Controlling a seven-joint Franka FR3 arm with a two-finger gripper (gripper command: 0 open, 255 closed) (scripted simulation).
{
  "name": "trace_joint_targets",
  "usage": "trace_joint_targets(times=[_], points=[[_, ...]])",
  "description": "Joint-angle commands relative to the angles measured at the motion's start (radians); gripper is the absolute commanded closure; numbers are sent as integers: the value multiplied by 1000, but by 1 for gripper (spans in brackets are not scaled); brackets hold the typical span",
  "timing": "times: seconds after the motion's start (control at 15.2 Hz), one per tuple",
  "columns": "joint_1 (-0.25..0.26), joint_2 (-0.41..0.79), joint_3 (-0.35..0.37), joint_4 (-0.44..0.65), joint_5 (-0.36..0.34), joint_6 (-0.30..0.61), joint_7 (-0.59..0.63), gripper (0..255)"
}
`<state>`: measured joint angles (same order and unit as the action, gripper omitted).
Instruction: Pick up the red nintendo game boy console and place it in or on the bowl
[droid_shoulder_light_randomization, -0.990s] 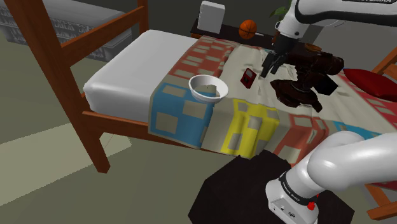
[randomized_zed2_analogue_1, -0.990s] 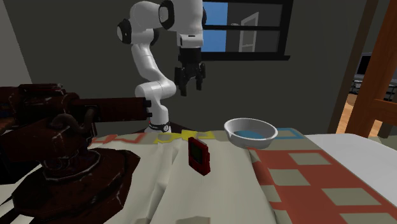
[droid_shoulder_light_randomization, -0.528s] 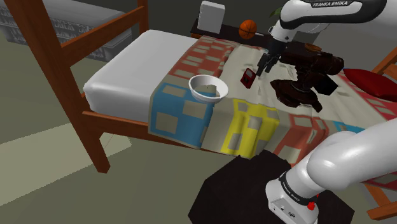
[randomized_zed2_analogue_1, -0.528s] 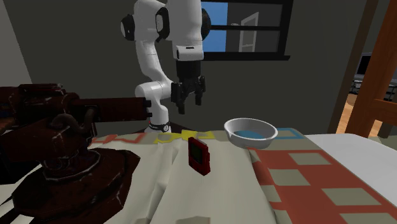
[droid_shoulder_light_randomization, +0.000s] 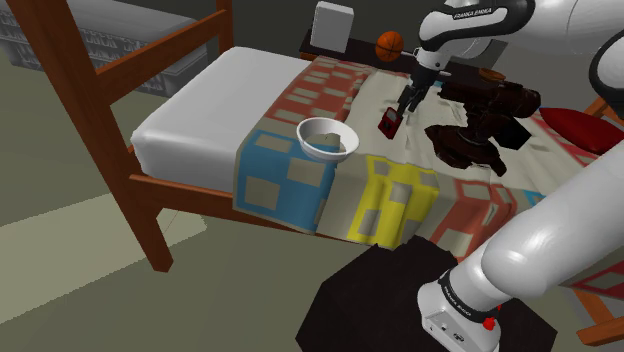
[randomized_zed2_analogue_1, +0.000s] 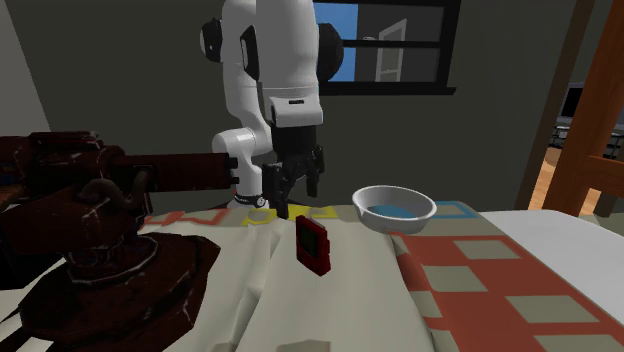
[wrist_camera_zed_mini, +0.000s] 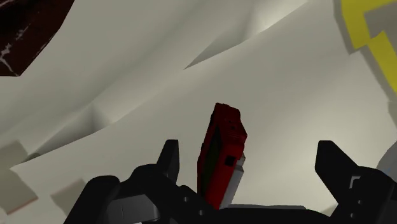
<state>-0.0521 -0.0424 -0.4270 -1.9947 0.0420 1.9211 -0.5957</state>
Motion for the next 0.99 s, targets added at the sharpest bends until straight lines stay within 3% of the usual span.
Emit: trace_joint_targets(times=[0.0, 0.4, 0.92], points=[[-4, 25, -5, 7, 12, 17, -17, 0], [-3, 49, -5, -58, 25, 103, -26, 0], [-3, 49, -5, -58, 25, 103, -26, 0]])
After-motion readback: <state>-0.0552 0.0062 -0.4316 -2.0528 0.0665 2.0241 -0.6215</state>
